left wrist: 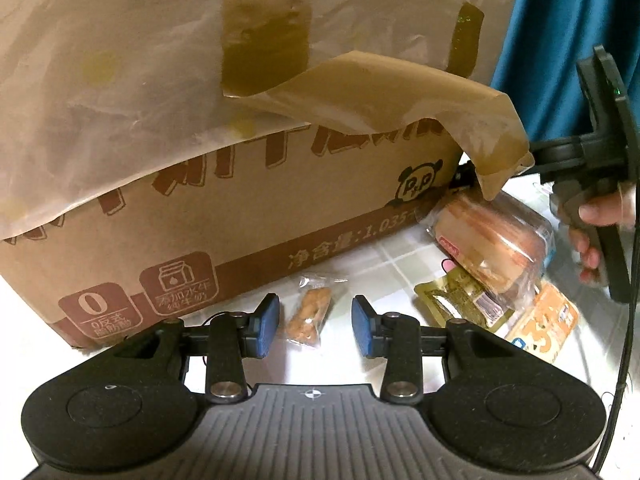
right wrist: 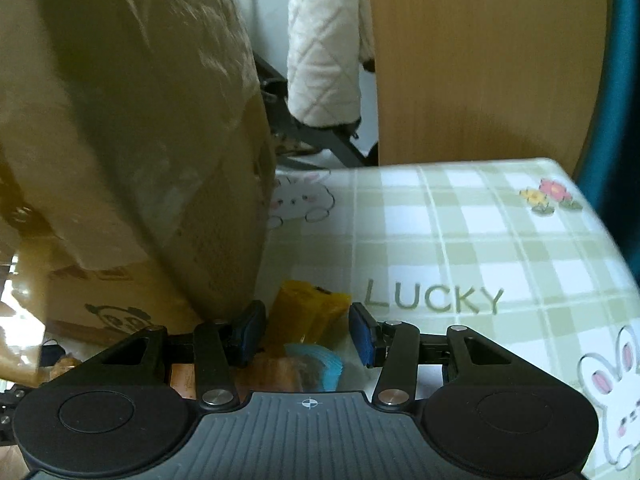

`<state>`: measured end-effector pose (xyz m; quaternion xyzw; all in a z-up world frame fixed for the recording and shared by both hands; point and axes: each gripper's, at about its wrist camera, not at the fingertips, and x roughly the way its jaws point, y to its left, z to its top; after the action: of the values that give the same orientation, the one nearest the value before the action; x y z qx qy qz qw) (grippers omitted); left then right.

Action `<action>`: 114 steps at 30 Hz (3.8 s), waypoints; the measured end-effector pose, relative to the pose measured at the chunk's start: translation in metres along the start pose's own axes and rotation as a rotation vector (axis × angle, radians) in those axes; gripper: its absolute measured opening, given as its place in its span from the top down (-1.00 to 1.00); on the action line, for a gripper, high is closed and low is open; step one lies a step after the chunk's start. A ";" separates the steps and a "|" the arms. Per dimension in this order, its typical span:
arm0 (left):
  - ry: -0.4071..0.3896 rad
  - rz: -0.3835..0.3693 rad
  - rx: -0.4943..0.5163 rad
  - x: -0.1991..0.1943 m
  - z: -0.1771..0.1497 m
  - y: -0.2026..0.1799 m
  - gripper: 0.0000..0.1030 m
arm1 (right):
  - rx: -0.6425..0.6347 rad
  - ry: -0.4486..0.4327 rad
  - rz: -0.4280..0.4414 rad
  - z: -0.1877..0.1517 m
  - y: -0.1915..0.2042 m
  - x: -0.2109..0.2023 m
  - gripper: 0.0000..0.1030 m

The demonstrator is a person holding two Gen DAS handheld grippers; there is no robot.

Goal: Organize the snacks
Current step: 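Grasp the clear nut packet with the left tool while the right tool grasps the yellow wafer, then carry the nut packet and yellow wafer over the box and release both, then move both tools back down to the snacks on the table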

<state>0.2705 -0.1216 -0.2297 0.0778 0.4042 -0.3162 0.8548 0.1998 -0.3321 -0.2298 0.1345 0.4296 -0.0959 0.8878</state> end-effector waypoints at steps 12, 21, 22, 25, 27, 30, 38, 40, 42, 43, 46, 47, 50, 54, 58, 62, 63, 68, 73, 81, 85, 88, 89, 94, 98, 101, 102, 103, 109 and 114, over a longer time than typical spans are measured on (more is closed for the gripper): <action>0.019 0.074 -0.007 -0.011 -0.016 -0.015 0.63 | 0.049 -0.031 0.040 -0.054 0.016 -0.039 0.43; 0.022 0.092 -0.119 -0.039 -0.045 -0.016 0.64 | -0.049 -0.001 0.106 -0.080 0.058 -0.053 0.44; 0.020 0.096 -0.132 -0.043 -0.049 -0.014 0.64 | -0.063 0.001 0.113 -0.082 0.063 -0.054 0.44; 0.013 0.107 -0.165 -0.053 -0.056 -0.008 0.64 | -0.104 0.003 0.126 -0.087 0.074 -0.056 0.44; 0.009 0.113 -0.172 -0.054 -0.058 -0.011 0.64 | -0.128 0.001 0.129 -0.091 0.081 -0.058 0.44; 0.009 0.124 -0.175 -0.056 -0.058 -0.013 0.65 | -0.145 0.000 0.129 -0.093 0.085 -0.058 0.46; -0.075 0.149 -0.227 -0.101 -0.057 -0.005 0.65 | -0.113 -0.086 0.127 -0.086 0.080 -0.086 0.48; -0.100 0.160 -0.226 -0.111 -0.054 -0.005 0.65 | -0.109 -0.110 0.130 -0.083 0.076 -0.096 0.48; -0.124 0.170 -0.219 -0.118 -0.049 -0.007 0.65 | -0.107 -0.139 0.134 -0.079 0.073 -0.107 0.48; -0.137 0.174 -0.216 -0.122 -0.046 -0.008 0.65 | -0.108 -0.152 0.135 -0.077 0.072 -0.111 0.48; -0.173 0.185 -0.216 -0.129 -0.039 -0.011 0.65 | -0.105 -0.193 0.135 -0.069 0.072 -0.124 0.48; -0.187 0.188 -0.214 -0.134 -0.037 -0.012 0.65 | -0.103 -0.211 0.137 -0.066 0.072 -0.129 0.48; -0.234 0.199 -0.201 -0.147 -0.026 -0.015 0.65 | -0.102 -0.259 0.147 -0.057 0.071 -0.146 0.48; -0.299 0.216 -0.182 -0.164 -0.008 -0.016 0.65 | -0.122 -0.336 0.158 -0.039 0.074 -0.169 0.48; -0.369 0.221 -0.167 -0.181 0.012 -0.015 0.65 | -0.140 -0.418 0.175 -0.016 0.078 -0.191 0.48; -0.439 0.233 -0.138 -0.193 0.035 -0.015 0.65 | -0.160 -0.483 0.190 0.014 0.081 -0.207 0.48; -0.455 0.237 -0.133 -0.194 0.042 -0.014 0.65 | -0.166 -0.497 0.191 0.023 0.081 -0.208 0.48; -0.503 0.245 -0.128 -0.190 0.075 -0.006 0.65 | -0.204 -0.529 0.166 0.064 0.086 -0.205 0.48; -0.521 0.254 -0.113 -0.171 0.103 0.008 0.65 | -0.213 -0.503 0.130 0.099 0.086 -0.177 0.48; -0.447 0.265 -0.128 -0.133 0.119 0.019 0.26 | -0.169 -0.433 0.102 0.104 0.085 -0.138 0.29; -0.436 0.258 -0.173 -0.138 0.109 0.026 0.07 | -0.158 -0.439 0.118 0.092 0.082 -0.146 0.26; -0.422 0.262 -0.190 -0.149 0.101 0.027 0.07 | -0.140 -0.443 0.131 0.084 0.079 -0.159 0.26; -0.420 0.262 -0.190 -0.154 0.099 0.026 0.07 | -0.134 -0.443 0.135 0.081 0.078 -0.164 0.26; -0.416 0.256 -0.186 -0.184 0.084 0.018 0.07 | -0.097 -0.442 0.167 0.062 0.073 -0.190 0.26; -0.413 0.246 -0.199 -0.209 0.068 0.012 0.07 | -0.103 -0.423 0.178 0.037 0.073 -0.207 0.26; -0.406 0.245 -0.203 -0.220 0.051 0.006 0.07 | -0.112 -0.401 0.178 0.015 0.072 -0.215 0.26; -0.401 0.242 -0.204 -0.223 0.045 0.005 0.07 | -0.112 -0.388 0.179 0.007 0.073 -0.215 0.25; -0.396 0.238 -0.205 -0.224 0.039 0.003 0.07 | -0.110 -0.376 0.181 -0.001 0.072 -0.216 0.25; -0.345 0.215 -0.231 -0.215 0.000 -0.010 0.07 | -0.093 -0.291 0.166 -0.046 0.070 -0.207 0.25; -0.295 0.189 -0.271 -0.198 -0.025 -0.014 0.08 | -0.093 -0.215 0.149 -0.079 0.069 -0.196 0.25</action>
<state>0.1526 -0.0282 -0.0979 -0.0475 0.3047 -0.1855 0.9330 0.0413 -0.2313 -0.1116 0.1138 0.3245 -0.0236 0.9387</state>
